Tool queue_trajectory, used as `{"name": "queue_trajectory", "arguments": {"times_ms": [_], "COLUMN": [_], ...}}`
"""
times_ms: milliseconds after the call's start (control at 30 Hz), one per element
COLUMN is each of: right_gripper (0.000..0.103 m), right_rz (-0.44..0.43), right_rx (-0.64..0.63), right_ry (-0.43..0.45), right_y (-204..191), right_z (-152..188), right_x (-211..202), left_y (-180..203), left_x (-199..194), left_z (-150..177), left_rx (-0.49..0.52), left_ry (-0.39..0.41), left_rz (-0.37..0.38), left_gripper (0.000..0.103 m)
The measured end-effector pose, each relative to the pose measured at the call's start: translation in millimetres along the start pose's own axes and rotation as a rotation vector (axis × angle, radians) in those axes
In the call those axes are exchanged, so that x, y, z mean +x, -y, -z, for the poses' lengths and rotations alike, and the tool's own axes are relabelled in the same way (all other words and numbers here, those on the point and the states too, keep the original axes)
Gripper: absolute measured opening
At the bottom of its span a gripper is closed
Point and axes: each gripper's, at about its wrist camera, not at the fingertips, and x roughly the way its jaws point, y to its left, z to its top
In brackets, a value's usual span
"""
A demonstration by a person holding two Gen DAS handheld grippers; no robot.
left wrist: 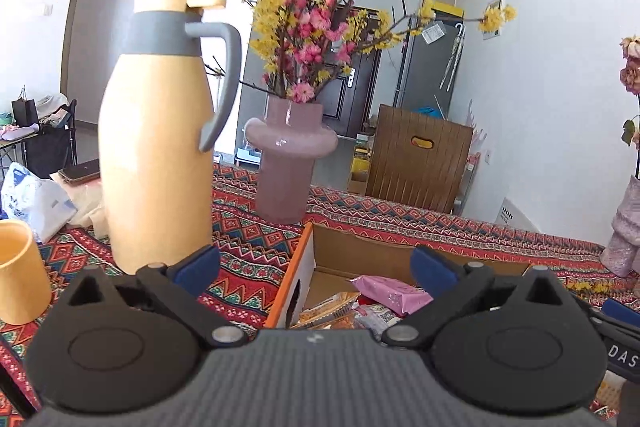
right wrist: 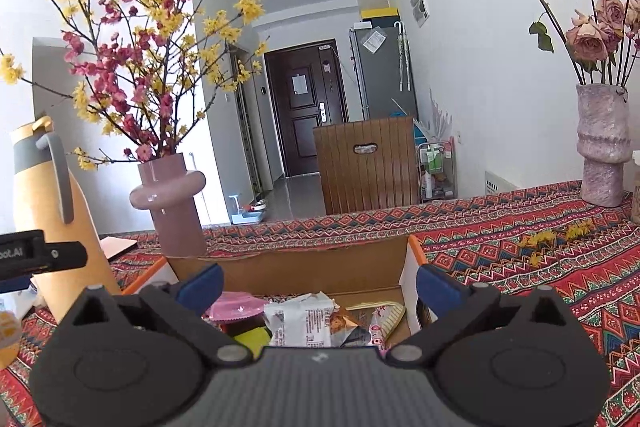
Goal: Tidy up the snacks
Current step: 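Move both tools back out of the box toward the remaining packets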
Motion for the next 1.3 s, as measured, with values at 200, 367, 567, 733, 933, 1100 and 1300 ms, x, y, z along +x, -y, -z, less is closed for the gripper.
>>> {"name": "queue_trajectory", "arguments": {"times_ms": [200,367,567,733,933,1100,1300], "right_gripper": [0.103,0.103,0.103,0.103,0.103,0.103,0.103], "right_rz": [-0.008,-0.026,-0.045,-0.046,-0.041,-0.040,-0.038], "right_rx": [-0.029,-0.053,-0.055,-0.053,-0.057,-0.065,-0.067], "right_ry": [0.006,0.001,-0.038,-0.075,-0.123,-0.163,-0.216], "right_y": [-7,-17,-24,-28,-31,-31,-31], "right_z": [-5,-3,6,15,30,43,57], "right_x": [-11,-33,-51,-62,-73,-81,-89], "left_y": [-8,-14,-21,-27,-33,-37,-44], "left_x": [-29,-47,-60,-70,-76,-80,-84], "left_z": [2,7,19,31,46,61,77], "left_rx": [0.017,0.021,0.021,0.024,0.026,0.035,0.052], "left_ry": [0.001,-0.009,-0.037,-0.058,-0.094,-0.128,-0.166], "left_rz": [0.003,0.017,0.023,0.023,0.022,0.022,0.022], "left_gripper": [0.103,0.103,0.103,0.103,0.103,0.103,0.103]}}
